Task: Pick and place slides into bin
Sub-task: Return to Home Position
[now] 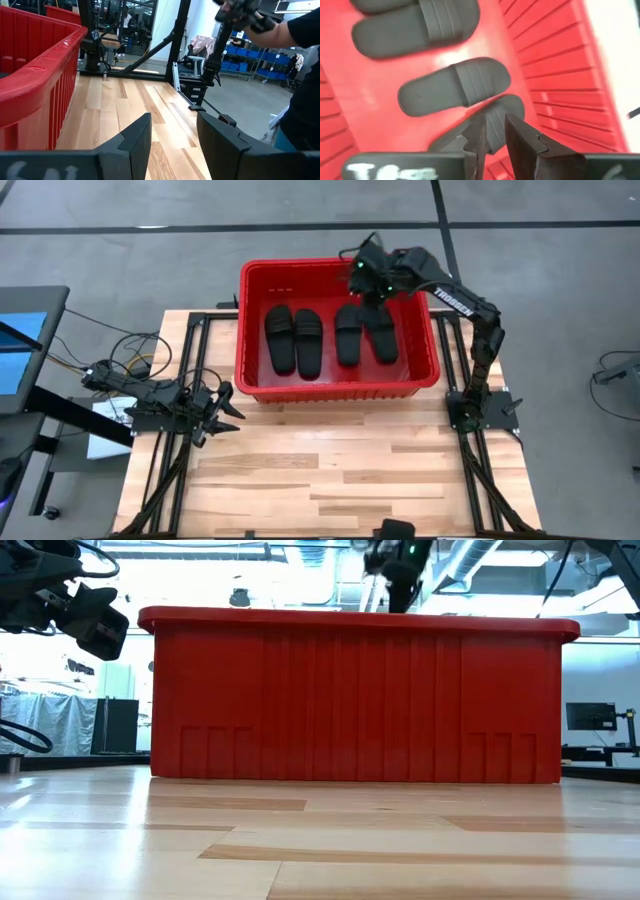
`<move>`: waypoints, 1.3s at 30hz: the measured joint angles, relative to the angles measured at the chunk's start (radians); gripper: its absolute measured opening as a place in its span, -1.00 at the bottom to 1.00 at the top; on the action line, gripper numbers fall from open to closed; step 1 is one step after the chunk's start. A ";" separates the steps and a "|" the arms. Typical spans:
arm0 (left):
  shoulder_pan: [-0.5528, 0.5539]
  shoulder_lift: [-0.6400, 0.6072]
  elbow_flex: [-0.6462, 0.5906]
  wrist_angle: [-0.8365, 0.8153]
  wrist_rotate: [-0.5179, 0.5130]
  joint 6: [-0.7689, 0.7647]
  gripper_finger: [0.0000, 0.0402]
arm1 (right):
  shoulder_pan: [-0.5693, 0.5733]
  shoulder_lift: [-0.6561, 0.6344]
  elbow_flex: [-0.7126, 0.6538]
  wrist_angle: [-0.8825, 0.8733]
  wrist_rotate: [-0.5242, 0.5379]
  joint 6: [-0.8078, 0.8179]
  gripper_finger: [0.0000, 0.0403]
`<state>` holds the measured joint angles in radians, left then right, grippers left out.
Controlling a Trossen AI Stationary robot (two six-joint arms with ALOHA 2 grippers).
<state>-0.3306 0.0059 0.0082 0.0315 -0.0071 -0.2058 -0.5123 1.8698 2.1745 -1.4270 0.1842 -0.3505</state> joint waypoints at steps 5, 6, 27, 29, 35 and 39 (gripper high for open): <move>0.000 0.000 0.000 0.000 0.000 0.000 -0.26 | 0.022 -0.001 0.155 -0.137 0.000 0.005 -0.69; 0.000 0.000 0.000 0.000 0.000 0.000 -0.26 | 0.030 -0.001 0.176 -0.153 0.000 -0.002 -0.69; 0.000 0.000 0.000 0.000 0.000 0.000 -0.26 | 0.123 -0.280 0.151 -0.073 -0.278 0.007 -0.69; 0.000 0.000 0.000 0.000 0.000 0.000 -0.26 | 0.112 -0.322 0.106 -0.037 -0.305 -0.054 -0.69; 0.000 0.000 0.000 0.000 0.000 0.000 -0.26 | 0.014 -0.469 -0.159 0.085 -0.404 -0.072 -0.69; 0.000 0.000 0.000 0.000 0.000 0.000 -0.26 | -0.057 -0.609 -0.438 0.281 -0.591 -0.068 -0.69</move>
<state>-0.3306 0.0059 0.0082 0.0315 -0.0071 -0.2058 -0.5689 1.2612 1.7369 -1.1460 -0.4065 -0.4189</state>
